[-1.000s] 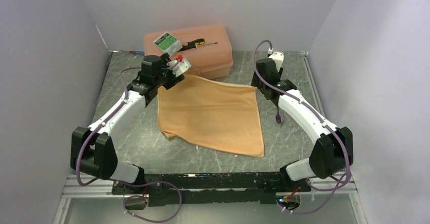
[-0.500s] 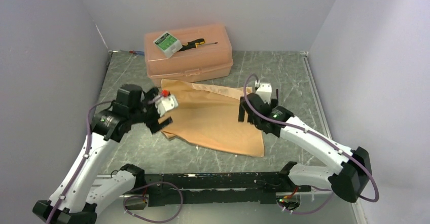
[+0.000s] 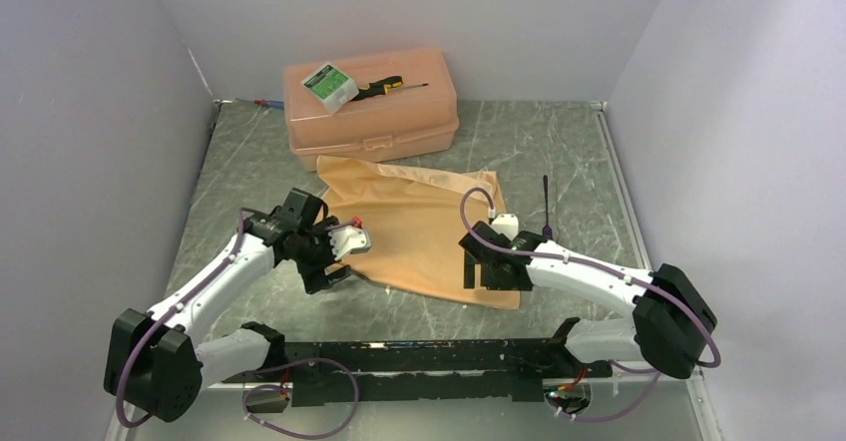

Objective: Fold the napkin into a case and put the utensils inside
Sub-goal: Flatten out the crumpled napkin at the center of the board, then smooth out the napkin at the center of the board.

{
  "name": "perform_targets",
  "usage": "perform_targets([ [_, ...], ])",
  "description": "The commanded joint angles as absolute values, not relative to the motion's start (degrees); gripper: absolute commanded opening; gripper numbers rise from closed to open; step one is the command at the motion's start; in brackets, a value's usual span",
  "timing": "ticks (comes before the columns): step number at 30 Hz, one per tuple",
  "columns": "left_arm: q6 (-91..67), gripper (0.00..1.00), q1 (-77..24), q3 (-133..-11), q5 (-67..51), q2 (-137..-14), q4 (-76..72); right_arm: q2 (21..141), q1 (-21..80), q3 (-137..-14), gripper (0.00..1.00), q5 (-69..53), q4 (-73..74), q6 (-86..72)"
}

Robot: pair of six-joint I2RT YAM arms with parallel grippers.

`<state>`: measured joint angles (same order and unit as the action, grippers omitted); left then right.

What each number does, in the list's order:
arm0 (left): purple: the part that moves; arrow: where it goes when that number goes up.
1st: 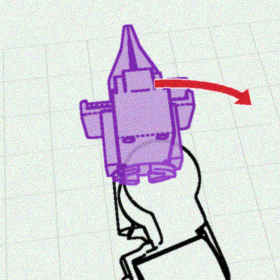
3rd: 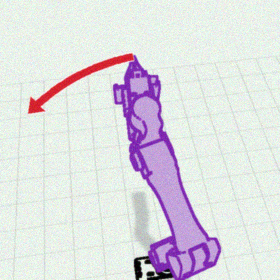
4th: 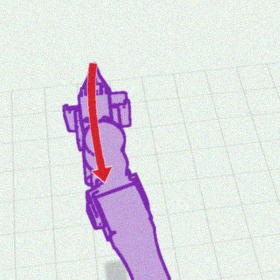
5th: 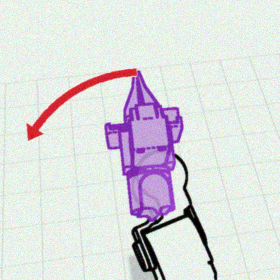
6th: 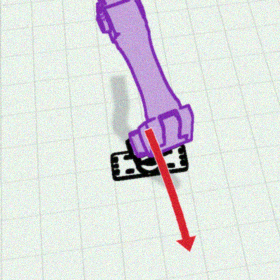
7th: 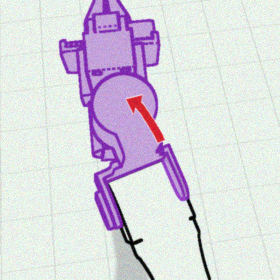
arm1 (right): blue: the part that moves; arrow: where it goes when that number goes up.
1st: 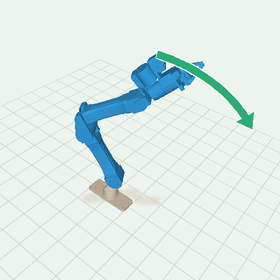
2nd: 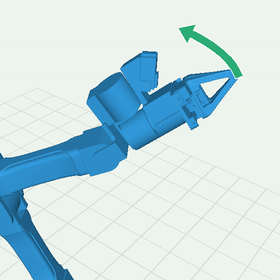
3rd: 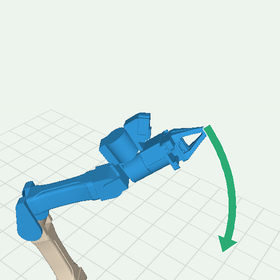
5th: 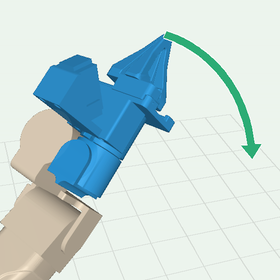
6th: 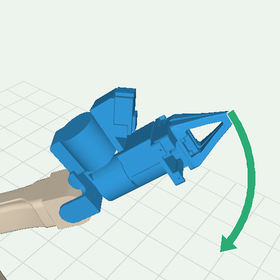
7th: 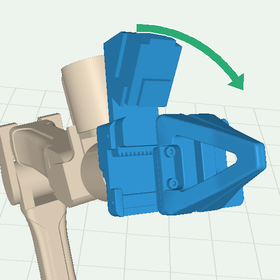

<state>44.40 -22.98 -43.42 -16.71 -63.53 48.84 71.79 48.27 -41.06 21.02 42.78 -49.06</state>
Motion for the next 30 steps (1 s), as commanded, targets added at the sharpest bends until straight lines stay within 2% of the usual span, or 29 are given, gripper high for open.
perform_targets([
  [1, 48.6, 0.88, -24.0, -42.5, -14.3, -65.0, 42.7, 72.0, 48.3, -38.0, 1.00, 19.4, 40.9, -52.7],
  [8, 51.6, 0.88, -24.0, -50.8, -11.6, -78.5, 47.0, 76.4, 47.7, -38.3, 0.94, 20.2, 38.5, -52.6],
  [11, 49.5, 0.78, -23.9, -54.6, -9.9, -84.6, 47.1, 76.4, 47.2, -37.1, 0.88, 19.8, 37.0, -53.6],
  [13, 50.0, 0.73, -23.8, -54.4, -10.6, -85.4, 45.8, 75.9, 46.6, -36.0, 0.80, 19.5, 36.0, -53.9],
  [17, 49.7, 0.60, -23.8, -54.3, -14.7, -85.6, 47.3, 75.4, 45.1, -35.8, 0.55, 19.3, 35.5, -52.8],
  [19, 49.0, 0.58, -23.8, -54.6, -16.0, -85.5, 48.7, 75.6, 44.2, -36.3, 0.48, 19.2, 35.7, -51.8],
  [25, 49.7, 0.64, -24.4, -50.1, -18.0, -82.9, 46.8, 74.6, 40.5, -38.6, 0.20, 19.6, 37.4, -48.4],
  [30, 49.1, 0.55, -24.4, -45.0, -13.8, -83.6, 38.4, 70.0, 35.0, -39.9, 0.06, 18.3, 38.5, -44.6],
])
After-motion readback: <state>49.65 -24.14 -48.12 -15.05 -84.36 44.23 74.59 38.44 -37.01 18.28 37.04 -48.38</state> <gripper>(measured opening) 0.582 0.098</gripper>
